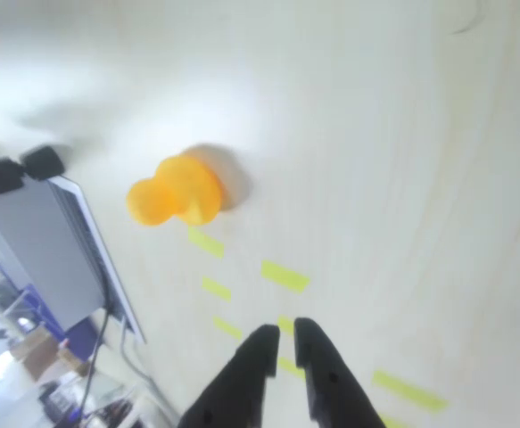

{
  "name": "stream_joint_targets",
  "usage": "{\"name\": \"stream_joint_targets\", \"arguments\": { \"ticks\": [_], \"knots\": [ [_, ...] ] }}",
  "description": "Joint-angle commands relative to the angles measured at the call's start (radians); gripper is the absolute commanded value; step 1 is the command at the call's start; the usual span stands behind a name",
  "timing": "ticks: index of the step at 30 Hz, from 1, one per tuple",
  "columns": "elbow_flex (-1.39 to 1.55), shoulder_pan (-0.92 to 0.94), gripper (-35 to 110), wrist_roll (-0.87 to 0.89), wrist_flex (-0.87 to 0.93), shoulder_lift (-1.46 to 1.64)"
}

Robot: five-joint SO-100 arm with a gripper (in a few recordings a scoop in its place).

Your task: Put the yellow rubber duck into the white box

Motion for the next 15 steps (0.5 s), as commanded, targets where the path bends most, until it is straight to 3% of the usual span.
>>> {"name": "stream_joint_targets", "arguments": {
  "ticks": [1, 4, 8, 15],
  "knots": [
    [-0.411, -0.008, 6, -0.057, 0.135, -0.275],
    [-0.523, -0.002, 16, -0.302, 0.192, -0.393],
    [-0.634, -0.031, 40, -0.453, 0.247, -0.535],
    [-0.844, -0.061, 53, -0.534, 0.331, -0.79]
  ]
}}
